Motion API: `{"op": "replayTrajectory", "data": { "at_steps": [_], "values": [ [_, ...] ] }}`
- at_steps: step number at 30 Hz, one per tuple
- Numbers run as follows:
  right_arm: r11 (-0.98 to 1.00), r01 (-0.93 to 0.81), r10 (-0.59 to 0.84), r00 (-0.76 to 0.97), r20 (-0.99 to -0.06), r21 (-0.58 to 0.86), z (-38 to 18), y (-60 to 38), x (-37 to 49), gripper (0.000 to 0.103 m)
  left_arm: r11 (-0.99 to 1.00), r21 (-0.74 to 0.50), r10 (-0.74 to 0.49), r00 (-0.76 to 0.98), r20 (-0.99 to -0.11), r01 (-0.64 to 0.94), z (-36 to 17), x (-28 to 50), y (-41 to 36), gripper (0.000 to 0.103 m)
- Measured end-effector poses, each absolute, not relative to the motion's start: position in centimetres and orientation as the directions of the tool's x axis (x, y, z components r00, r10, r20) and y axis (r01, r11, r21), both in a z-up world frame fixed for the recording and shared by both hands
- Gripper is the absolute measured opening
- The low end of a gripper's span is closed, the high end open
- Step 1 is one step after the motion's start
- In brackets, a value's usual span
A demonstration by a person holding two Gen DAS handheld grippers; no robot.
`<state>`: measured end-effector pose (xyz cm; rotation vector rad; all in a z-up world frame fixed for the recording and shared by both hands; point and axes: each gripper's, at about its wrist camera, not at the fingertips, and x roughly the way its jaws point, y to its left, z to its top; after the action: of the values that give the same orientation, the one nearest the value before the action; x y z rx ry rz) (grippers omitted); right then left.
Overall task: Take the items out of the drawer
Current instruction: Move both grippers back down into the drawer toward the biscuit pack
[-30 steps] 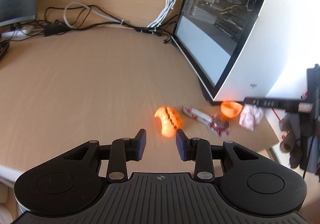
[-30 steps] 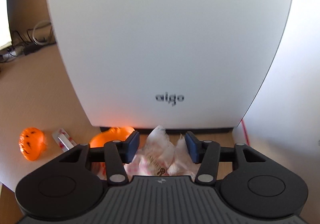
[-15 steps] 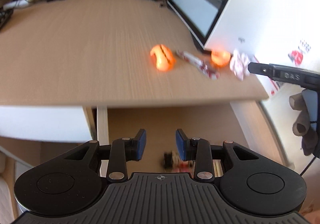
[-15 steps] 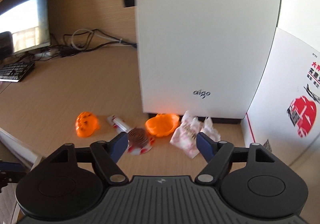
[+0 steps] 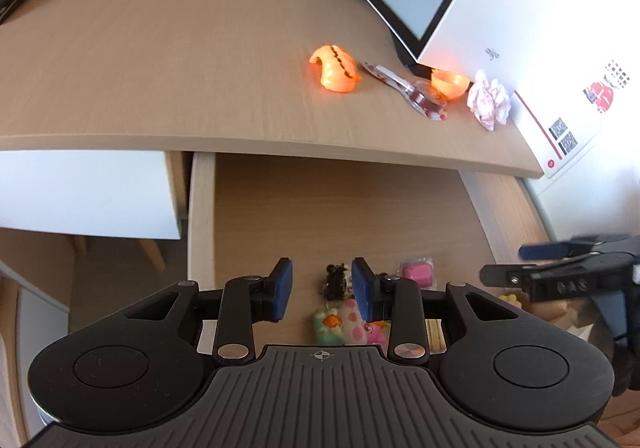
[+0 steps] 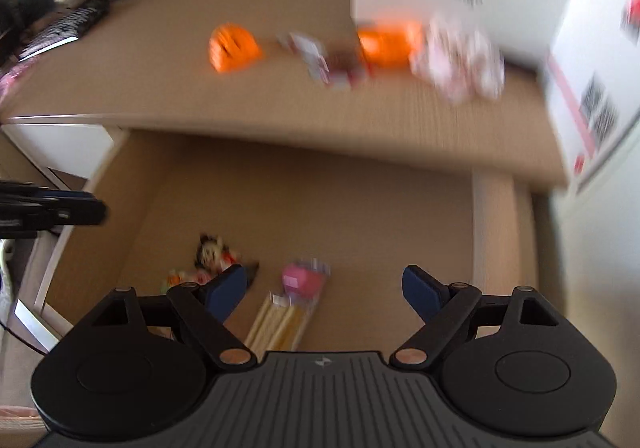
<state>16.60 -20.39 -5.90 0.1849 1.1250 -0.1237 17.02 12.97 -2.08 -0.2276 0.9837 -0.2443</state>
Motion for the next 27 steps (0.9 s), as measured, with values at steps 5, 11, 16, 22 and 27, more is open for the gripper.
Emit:
{"op": "replayTrajectory", "data": {
  "at_steps": [5, 11, 16, 22, 27],
  "values": [
    [0.900, 0.349, 0.154, 0.307, -0.939, 0.261, -9.4, -23.1, 18.3, 0.086, 0.949, -0.303, -0.304, 0.519, -0.799, 0.090, -2.2, 16.8, 13.7, 0.036],
    [0.924, 0.303, 0.184, 0.184, -0.966, 0.234, -13.0, -20.1, 20.7, 0.085, 0.949, -0.283, -0.316, 0.457, -0.831, 0.142, -2.8, 17.1, 12.7, 0.036],
    [0.971, 0.196, 0.120, 0.094, -0.988, 0.137, -15.0, -17.3, 21.4, 0.049, 0.934, -0.234, -0.325, 0.367, -0.872, 0.269, -4.2, 18.1, 9.4, 0.036],
    [0.967, 0.216, 0.107, 0.145, -0.984, 0.137, -14.3, -18.5, 20.3, 0.043, 0.921, -0.180, -0.268, 0.229, -0.936, 0.345, -7.2, 19.7, 6.1, 0.036],
    [0.952, 0.283, 0.054, 0.231, -0.971, 0.120, -12.7, -21.2, 18.5, 0.042, 0.911, -0.183, -0.262, 0.173, -0.949, 0.370, -8.5, 20.6, 5.0, 0.036]
  ]
}}
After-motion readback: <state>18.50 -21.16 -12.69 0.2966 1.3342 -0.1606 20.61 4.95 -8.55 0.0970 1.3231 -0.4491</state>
